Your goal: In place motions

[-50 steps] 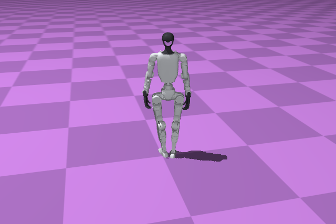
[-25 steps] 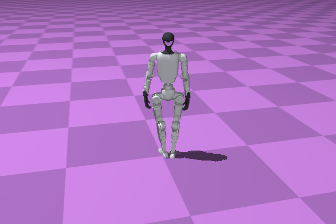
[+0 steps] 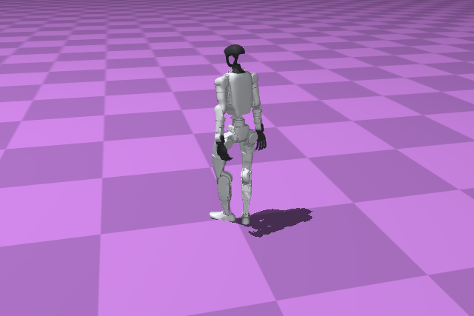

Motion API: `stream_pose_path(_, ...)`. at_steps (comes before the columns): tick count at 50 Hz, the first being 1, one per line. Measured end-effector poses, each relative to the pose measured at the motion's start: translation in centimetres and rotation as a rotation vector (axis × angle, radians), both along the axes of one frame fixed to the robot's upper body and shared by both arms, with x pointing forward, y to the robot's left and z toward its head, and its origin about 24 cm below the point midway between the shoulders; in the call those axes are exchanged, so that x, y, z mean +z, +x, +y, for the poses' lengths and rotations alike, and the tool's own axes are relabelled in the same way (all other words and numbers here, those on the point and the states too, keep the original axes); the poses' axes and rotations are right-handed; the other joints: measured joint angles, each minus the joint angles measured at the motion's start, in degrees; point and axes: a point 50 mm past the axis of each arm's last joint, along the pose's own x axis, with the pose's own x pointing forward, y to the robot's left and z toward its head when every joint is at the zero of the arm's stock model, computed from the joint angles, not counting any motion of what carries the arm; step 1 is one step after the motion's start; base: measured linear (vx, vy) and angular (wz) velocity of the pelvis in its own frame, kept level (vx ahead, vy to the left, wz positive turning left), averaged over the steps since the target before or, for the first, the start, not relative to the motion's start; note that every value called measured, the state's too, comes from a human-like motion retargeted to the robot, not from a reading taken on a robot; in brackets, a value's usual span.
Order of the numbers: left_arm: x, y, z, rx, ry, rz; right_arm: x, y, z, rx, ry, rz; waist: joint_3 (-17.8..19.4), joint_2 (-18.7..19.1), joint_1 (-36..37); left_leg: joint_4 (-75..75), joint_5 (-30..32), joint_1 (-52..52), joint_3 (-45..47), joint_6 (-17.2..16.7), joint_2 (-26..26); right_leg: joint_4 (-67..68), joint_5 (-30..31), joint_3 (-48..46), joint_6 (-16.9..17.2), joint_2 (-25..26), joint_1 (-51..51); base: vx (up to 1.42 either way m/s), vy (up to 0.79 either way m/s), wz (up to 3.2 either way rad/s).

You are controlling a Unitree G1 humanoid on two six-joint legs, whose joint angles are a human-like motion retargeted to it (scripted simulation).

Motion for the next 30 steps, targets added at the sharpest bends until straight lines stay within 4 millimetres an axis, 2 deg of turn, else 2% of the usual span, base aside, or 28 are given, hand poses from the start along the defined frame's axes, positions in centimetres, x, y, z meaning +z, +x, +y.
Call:
stream_pose_path(3, 0.0, 1.2, 0.3, 0.063, 0.010, -0.040, 0.0, -1.3, 0.0, -0.014, -0.009, 0.024, -1.21, -0.71, 0.42, -0.91, -1.11, 0.91, 12.94, -0.67, 1.86, -1.98, -1.09, -9.77, 2.54, -0.20, 2.52, 0.14, 0.26, 4.37)
stream_pose_path(5, 0.0, 2.4, 0.8, 0.083, 0.034, -0.059, 0.0, -2.0, 0.0, -0.036, -0.022, 0.039, -2.80, -1.17, -1.96, -0.12, -1.35, 1.29, 17.60, -2.31, 3.42, -3.07, -1.60, -18.87, 5.29, -0.55, 4.71, 0.12, 0.10, 4.77)
stream_pose_path(7, 0.1, 3.1, 1.2, 0.097, 0.058, -0.075, 0.1, -3.1, -0.2, -0.045, -0.044, 0.070, -3.63, -1.47, -1.68, -0.51, 0.50, 1.49, 21.26, -2.42, 3.51, -4.08, -1.46, -24.70, 6.81, 0.09, 6.50, 0.22, 0.28, 3.97)
stream_pose_path(10, 0.1, 4.3, 1.4, 0.115, 0.083, -0.104, 0.3, -4.3, -0.7, -0.041, -0.076, 0.120, -3.76, -1.72, 0.52, -1.88, 10.51, 1.17, 20.08, -3.93, 3.30, -4.76, -1.16, -30.28, 8.63, 1.39, 9.23, 0.21, 0.21, 2.76)
stream_pose_path(11, 0.1, 4.5, 1.4, 0.125, 0.084, -0.114, 0.4, -4.5, -1.0, -0.033, -0.088, 0.133, -3.57, -2.11, 1.80, -2.83, 11.94, 1.01, 17.99, -3.44, 2.36, -4.67, -1.07, -31.50, 8.98, 1.34, 10.03, 0.25, 0.25, 1.96)
stream_pose_path(15, 0.0, 4.7, 0.7, 0.192, 0.064, -0.126, 0.6, -5.0, -2.0, 0.036, -0.146, 0.144, -3.27, -3.40, 6.78, -4.67, 12.78, 0.77, 13.06, -0.55, -0.17, -3.97, 0.13, -34.38, 9.52, 1.03, 12.80, 0.31, 0.21, 1.26)
stream_pose_path(16, 0.0, 4.8, 0.6, 0.212, 0.059, -0.123, 0.6, -4.7, -2.1, 0.060, -0.165, 0.131, -3.62, -3.01, 5.99, -4.53, 11.94, 0.81, 10.88, -0.54, -0.16, -3.69, 0.99, -35.05, 8.34, 1.66, 13.40, 0.32, 0.10, 1.26)
stream_pose_path(17, 0.0, 4.9, 0.4, 0.230, 0.054, -0.121, 0.6, -4.5, -2.2, 0.083, -0.183, 0.117, -3.92, -2.50, 5.24, -4.18, 11.16, 0.70, 9.05, -0.48, 0.16, -2.87, 2.14, -34.41, 6.99, 2.03, 13.82, 0.35, 0.10, 1.34)
stream_pose_path(20, -0.1, 6.0, -0.3, 0.238, 0.035, -0.127, 0.5, -4.1, -2.3, 0.124, -0.206, 0.090, -4.95, 0.78, 1.59, -2.11, 10.32, -0.71, 3.80, -0.03, 3.76, 5.75, 7.78, -24.32, 2.02, 0.97, 13.20, 0.34, 0.01, 1.40)
stream_pose_path(22, 0.0, 7.5, -0.7, 0.187, 0.015, -0.151, 0.5, -4.5, -2.0, 0.103, -0.187, 0.099, -5.85, 3.97, -2.17, -1.41, 10.36, -1.54, -1.28, 0.18, 5.89, 14.74, 9.60, -17.57, -1.52, -0.29, 10.71, 0.30, -0.01, 1.68)
stream_pose_path(23, 0.1, 8.6, -0.8, 0.151, 0.006, -0.176, 0.5, -4.6, -1.8, 0.081, -0.173, 0.105, -5.89, 4.79, -3.31, -1.33, 10.43, -1.80, -2.90, 0.33, 6.31, 19.69, 9.20, -13.13, -1.27, -1.59, 8.46, 0.20, -0.04, 1.43)
stream_pose_path(25, 0.4, 11.2, -0.9, 0.070, -0.004, -0.247, 0.4, -4.6, -1.0, 0.028, -0.138, 0.117, -4.70, 4.82, -6.17, -2.02, 11.57, -1.57, -6.16, 0.77, 5.75, 27.99, 5.82, -0.51, 2.11, -1.54, 0.74, 0.11, -0.09, 1.52)
stream_pose_path(27, 0.8, 13.3, -0.9, -0.025, 0.004, -0.311, 0.3, -5.0, 0.1, -0.022, -0.091, 0.133, -4.07, 5.07, -9.93, -3.02, 13.23, -1.61, -10.41, 1.46, 5.14, 30.04, 1.64, 10.22, 6.88, 4.22, -6.05, 0.11, -0.14, 1.66)
stream_pose_path(28, 1.0, 14.1, -0.9, -0.068, 0.013, -0.338, 0.2, -5.1, 0.6, -0.037, -0.066, 0.138, -4.15, 4.77, -10.94, -3.45, 13.52, -1.65, -11.36, 1.69, 4.59, 27.72, 0.62, 12.65, 7.16, 6.10, -7.31, 0.12, -0.16, 1.00)
stream_pose_path(30, 1.4, 15.5, -0.8, -0.131, 0.033, -0.385, 0.1, -5.0, 1.3, -0.037, -0.011, 0.142, -4.24, 3.64, -11.88, -4.36, 13.81, -1.51, -11.47, 2.03, 3.36, 20.78, -0.51, 14.50, 4.90, 7.34, -8.55, 0.12, -0.17, 0.37)
